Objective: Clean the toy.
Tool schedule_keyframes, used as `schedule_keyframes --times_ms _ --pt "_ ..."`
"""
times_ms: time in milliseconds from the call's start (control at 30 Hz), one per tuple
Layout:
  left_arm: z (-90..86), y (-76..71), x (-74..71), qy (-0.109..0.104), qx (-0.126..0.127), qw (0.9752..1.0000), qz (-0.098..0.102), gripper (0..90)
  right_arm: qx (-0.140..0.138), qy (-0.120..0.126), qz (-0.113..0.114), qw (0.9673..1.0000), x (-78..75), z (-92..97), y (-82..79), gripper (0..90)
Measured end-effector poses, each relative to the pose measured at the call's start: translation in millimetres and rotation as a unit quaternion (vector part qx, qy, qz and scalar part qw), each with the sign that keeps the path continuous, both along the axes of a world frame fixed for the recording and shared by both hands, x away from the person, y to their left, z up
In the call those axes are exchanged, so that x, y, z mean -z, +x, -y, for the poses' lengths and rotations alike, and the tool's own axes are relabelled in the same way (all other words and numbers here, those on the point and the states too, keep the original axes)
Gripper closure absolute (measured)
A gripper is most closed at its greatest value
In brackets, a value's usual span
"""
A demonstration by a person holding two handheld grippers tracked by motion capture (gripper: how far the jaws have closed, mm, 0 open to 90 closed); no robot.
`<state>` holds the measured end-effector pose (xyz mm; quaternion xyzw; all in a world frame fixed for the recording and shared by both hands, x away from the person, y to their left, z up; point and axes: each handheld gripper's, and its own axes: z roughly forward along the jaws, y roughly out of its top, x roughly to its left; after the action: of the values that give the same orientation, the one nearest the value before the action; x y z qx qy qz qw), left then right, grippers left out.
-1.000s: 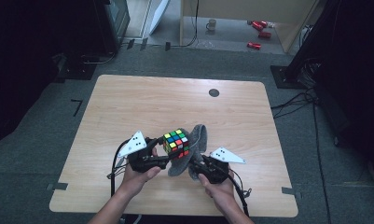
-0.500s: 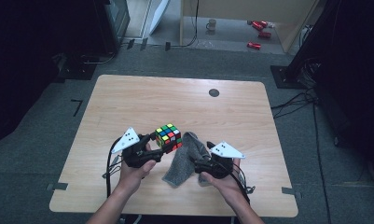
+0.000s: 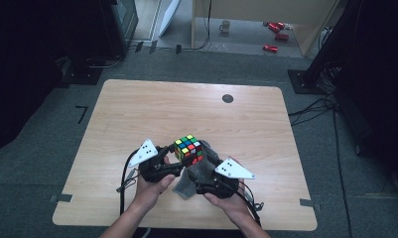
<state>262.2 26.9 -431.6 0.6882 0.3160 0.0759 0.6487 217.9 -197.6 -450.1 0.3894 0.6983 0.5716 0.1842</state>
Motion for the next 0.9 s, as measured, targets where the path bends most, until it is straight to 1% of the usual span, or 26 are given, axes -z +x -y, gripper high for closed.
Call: schedule_keyframes --times_ms 67,200,267,333,367,400,433,467,500,533,600,667,733,833,900 --pt "2.5 -1.1 0.7 0.003 0.0 1.0 -0.002 35.3 -0.001 0.006 0.006 1.0 -1.7 -1.9 -2.4 16.0" --pt "6.1 -1.9 1.8 0.001 0.005 0.9999 -0.009 35.3 0.001 0.003 0.01 0.9999 -2.1 -4.1 -3.6 16.5" --pt "8.4 -3.0 2.5 0.006 0.007 0.9999 -0.008 35.3 0.006 0.002 0.01 0.9999 -2.0 -4.7 -3.6 17.8" --pt "10.8 -4.2 3.1 0.01 0.011 0.9999 -0.009 35.3 0.011 0.003 0.013 0.9999 -1.9 -4.2 -3.7 21.3" --pt "11.9 -4.6 3.3 0.01 0.013 0.9998 -0.009 35.3 0.016 0.001 0.017 0.9997 -2.0 -4.0 -4.2 24.6" --pt "12.3 -4.8 3.4 0.011 0.013 0.9998 -0.009 35.3 0.017 0.002 0.025 0.9995 -2.1 -2.7 -5.4 29.3" --pt "12.9 -4.7 3.5 0.01 0.012 0.9998 -0.01 35.3 0.015 0.001 0.029 0.9995 -2.0 -2.6 -6.2 32.7" --pt "12.9 -4.7 3.5 0.01 0.012 0.9998 -0.01 35.3 0.015 0.001 0.029 0.9995 -2.0 -2.6 -6.2 32.7" --pt "12.7 -4.5 3.8 0.01 0.013 0.9998 -0.01 35.3 0.015 -0.001 0.036 0.9993 -1.7 -3.1 -7.3 33.0" --pt "12.6 -4.4 3.9 0.01 0.013 0.9998 -0.012 35.3 0.018 -0.003 0.038 0.9991 -1.4 -3.7 -8.2 33.1" --pt "12.6 -3.8 4.4 0.012 0.014 0.9997 -0.016 35.2 0.016 -0.002 0.037 0.9992 -0.7 -3.3 -7.6 33.3" --pt "13.1 -3.3 4.6 0.01 0.015 0.9996 -0.021 35.2 0.016 -0.002 0.036 0.9992 0.3 -2.7 -7.5 33.6" --pt "13.0 -2.7 4.7 0.011 0.017 0.9995 -0.026 35.0 0.014 -0.003 0.039 0.9992 1.1 -1.9 -7.1 33.7" --pt "12.0 -1.5 3.8 0.011 0.02 0.9994 -0.027 34.4 0.011 -0.007 0.044 0.9989 1.6 -1.0 -7.1 33.8" --pt "10.9 -0.9 2.9 0.006 0.02 0.9993 -0.03 34.2 0.008 -0.012 0.047 0.9988 1.8 -1.0 -7.6 33.9"
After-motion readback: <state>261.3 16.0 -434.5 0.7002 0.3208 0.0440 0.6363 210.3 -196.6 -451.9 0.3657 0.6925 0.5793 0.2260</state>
